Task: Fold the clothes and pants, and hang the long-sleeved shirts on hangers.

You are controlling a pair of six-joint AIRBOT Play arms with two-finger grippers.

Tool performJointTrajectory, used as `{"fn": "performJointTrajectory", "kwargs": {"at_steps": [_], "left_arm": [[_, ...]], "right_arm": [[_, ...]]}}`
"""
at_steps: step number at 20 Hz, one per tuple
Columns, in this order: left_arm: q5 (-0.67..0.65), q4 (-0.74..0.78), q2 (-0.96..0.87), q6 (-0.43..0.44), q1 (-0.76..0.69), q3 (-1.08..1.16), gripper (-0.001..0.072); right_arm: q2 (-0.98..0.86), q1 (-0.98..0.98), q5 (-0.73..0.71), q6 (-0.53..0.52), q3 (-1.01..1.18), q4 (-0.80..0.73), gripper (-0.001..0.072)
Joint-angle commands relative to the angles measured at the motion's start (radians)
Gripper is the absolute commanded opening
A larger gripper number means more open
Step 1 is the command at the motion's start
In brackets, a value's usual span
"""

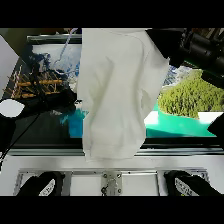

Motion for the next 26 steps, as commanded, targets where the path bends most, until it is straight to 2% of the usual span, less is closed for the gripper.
{"fn": "performJointTrajectory", "kwargs": {"at_steps": [1,11,18,20,24,26], "left_arm": [[0.019,0.024,0.000,-0.001,0.003,-0.001,0.0016],[0.059,0.060,-0.001,-0.002,0.006,-0.002,0.0016],[0.023,0.045,-0.052,-0.013,0.115,-0.001,0.0016],[0.003,0.021,-0.076,-0.009,0.098,-0.001,0.0016],[0.055,-0.004,-0.076,0.018,0.035,0.000,0.0016],[0.054,-0.005,-0.060,0.018,0.035,0.000,0.0016]], "right_arm": [[0.001,0.000,0.006,-0.019,0.001,0.244,0.0025],[0.001,0.000,0.053,-0.019,0.001,0.369,0.0026],[0.001,0.000,0.084,-0.018,0.001,0.419,0.0025],[0.001,0.000,0.084,-0.018,0.001,0.419,0.0025],[0.001,0.000,0.083,-0.020,0.001,0.419,0.0025],[0.001,0.000,0.085,-0.057,0.001,0.425,0.0025]]}}
